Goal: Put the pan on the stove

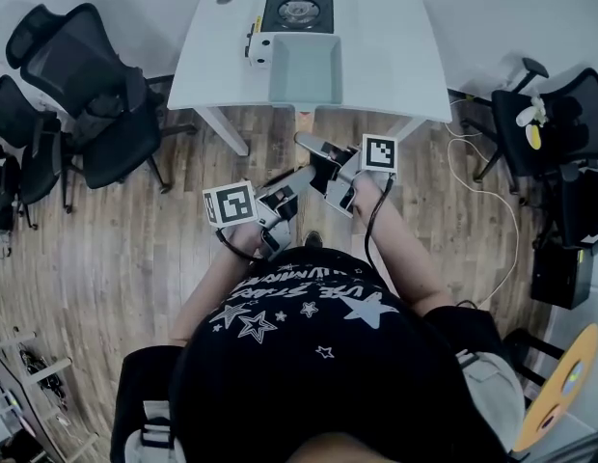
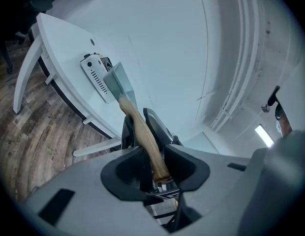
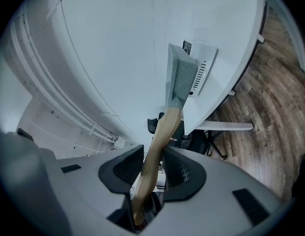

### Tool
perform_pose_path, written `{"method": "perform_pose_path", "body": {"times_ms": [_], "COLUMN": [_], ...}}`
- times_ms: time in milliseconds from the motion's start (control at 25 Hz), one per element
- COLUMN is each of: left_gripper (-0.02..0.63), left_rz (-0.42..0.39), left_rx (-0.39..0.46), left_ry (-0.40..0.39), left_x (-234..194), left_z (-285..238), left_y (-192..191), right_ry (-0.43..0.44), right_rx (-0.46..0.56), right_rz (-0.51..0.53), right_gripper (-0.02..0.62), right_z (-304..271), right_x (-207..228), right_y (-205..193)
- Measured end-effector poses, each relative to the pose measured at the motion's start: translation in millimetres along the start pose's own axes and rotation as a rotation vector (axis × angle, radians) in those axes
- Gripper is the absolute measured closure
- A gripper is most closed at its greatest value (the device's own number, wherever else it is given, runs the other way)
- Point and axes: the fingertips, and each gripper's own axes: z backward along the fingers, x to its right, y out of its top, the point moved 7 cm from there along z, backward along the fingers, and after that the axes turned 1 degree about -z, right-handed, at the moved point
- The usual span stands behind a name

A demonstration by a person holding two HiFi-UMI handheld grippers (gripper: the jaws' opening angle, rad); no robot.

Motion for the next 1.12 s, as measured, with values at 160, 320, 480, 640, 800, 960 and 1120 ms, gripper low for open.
{"method": "perform_pose_path", "body": {"times_ms": [160, 320, 480, 640, 800, 960, 1120], "left_gripper": [0.474, 0.474, 0.474, 0.474, 0.474, 0.474, 0.474], "left_rz": [-0.001, 0.001, 0.009, 0.014, 0.023, 0.018, 0.003], "left_rx": [0.018, 0.02, 0.026, 0.018, 0.007, -0.006, -0.002], "left_ry": [0.01, 0.024, 0.03, 0.031, 0.012, -0.003, -0.02], "left_x": [-2, -4, -5, -17, -28, -37, -35], "left_z": [-10, -15, -16, -25, -38, -47, -47], "left_y": [2, 1, 4, 28, 53, 70, 72], "right_ry": [0.009, 0.011, 0.013, 0.0, -0.017, -0.021, -0.019], "right_rx": [-0.012, -0.031, -0.033, -0.033, -0.017, 0.005, 0.011], "right_rz": [-0.003, -0.003, -0.019, -0.025, -0.014, -0.018, 0.013], "right_gripper": [0.476, 0.476, 0.476, 0.476, 0.476, 0.476, 0.476], "right_z": [2, 3, 1, -15, -27, -34, -35], "right_x": [4, 8, 10, 15, 20, 23, 19], "right_y": [11, 15, 18, 39, 64, 81, 83]}}
